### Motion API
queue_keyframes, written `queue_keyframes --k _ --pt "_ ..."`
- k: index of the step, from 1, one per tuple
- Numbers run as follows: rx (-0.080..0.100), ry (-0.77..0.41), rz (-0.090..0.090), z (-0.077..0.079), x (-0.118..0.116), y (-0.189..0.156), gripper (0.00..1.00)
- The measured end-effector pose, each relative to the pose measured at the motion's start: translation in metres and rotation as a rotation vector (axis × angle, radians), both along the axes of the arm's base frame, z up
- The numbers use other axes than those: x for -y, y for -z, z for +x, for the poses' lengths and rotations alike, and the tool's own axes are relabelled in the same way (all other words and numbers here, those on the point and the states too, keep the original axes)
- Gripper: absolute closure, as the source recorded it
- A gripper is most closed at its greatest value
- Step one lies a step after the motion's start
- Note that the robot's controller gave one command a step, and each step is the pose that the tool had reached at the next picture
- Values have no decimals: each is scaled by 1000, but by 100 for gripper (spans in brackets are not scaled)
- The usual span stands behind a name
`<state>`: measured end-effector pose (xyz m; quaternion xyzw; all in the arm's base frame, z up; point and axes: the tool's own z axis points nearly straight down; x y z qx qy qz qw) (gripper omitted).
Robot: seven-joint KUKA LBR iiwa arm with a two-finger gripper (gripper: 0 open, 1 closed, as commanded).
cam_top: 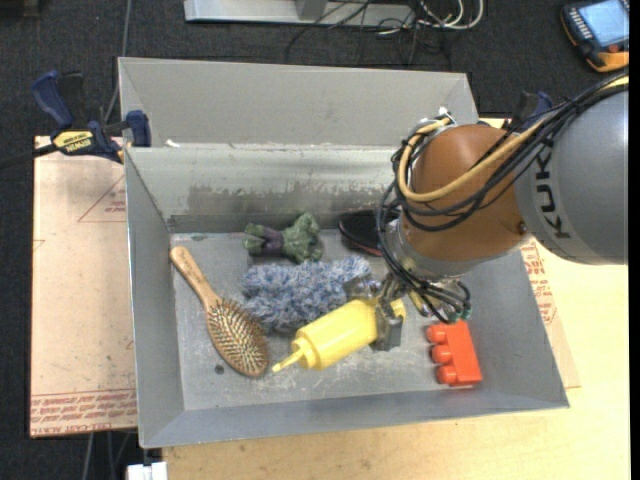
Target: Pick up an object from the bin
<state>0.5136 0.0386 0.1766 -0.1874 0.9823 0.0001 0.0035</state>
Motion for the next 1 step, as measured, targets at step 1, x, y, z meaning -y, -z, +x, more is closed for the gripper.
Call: queue_keyframes --k 1 --pt "7 -6 0 -5 14 -150 100"
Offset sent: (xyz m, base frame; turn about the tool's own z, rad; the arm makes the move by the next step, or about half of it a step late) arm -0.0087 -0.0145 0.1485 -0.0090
